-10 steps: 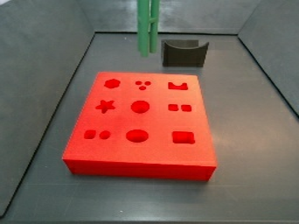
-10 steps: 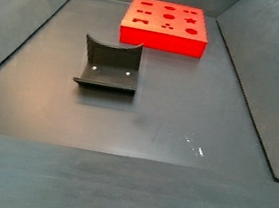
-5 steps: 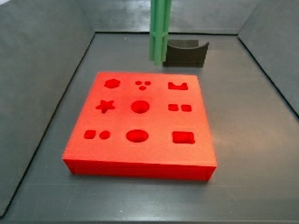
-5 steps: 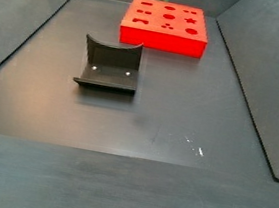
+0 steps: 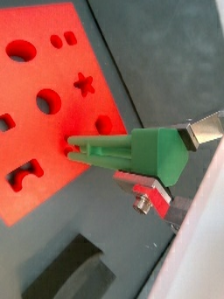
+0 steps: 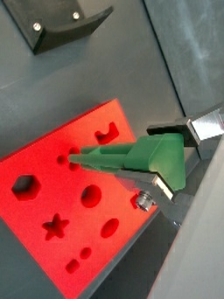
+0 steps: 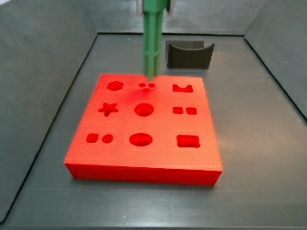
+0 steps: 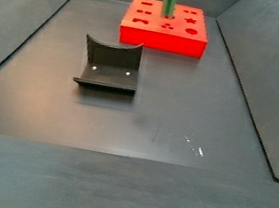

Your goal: Insert the 3 prong object.

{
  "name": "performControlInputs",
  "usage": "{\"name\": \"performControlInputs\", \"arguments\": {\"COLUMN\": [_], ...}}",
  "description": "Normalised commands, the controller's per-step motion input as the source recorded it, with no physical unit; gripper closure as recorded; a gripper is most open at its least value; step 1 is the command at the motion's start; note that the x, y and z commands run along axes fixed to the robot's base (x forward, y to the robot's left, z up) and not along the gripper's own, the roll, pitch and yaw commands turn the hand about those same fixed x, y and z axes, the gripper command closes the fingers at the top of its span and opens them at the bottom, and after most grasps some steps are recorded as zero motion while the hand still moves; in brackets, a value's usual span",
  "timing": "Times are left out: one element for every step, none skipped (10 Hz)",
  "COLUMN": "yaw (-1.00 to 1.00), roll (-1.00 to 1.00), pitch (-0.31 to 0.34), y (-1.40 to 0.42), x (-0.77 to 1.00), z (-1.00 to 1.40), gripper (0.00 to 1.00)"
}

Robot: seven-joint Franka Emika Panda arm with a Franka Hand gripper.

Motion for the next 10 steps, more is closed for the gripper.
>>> {"name": "performControlInputs", "arguments": {"yaw": [0.0,0.0,0.0,0.0,0.0,0.02,0.0,0.0,0.0,0.0], "roll": [0.0,0.0,0.0,0.02,0.08,0.11,0.14,0.14,0.1,0.09], "pitch": [-0.134,-0.123,-0.107,-0.099,-0.047,0.0,0.0,0.0,0.0,0.0], "y": [0.0,0.0,0.0,0.0,0.0,0.0,0.0,0.0,0.0,0.0], "x": [-0.21,-0.16,-0.08,-0.05,0.0,0.14,0.19,0.12,0.02,0.0], "z": [-0.37,-0.29,-0.26,-0.26,-0.19,-0.2,-0.18,-0.17,-0.12,-0.11], "gripper": [1.0,1.0,1.0,1.0,1.0,1.0,1.0,1.0,1.0,1.0]}}
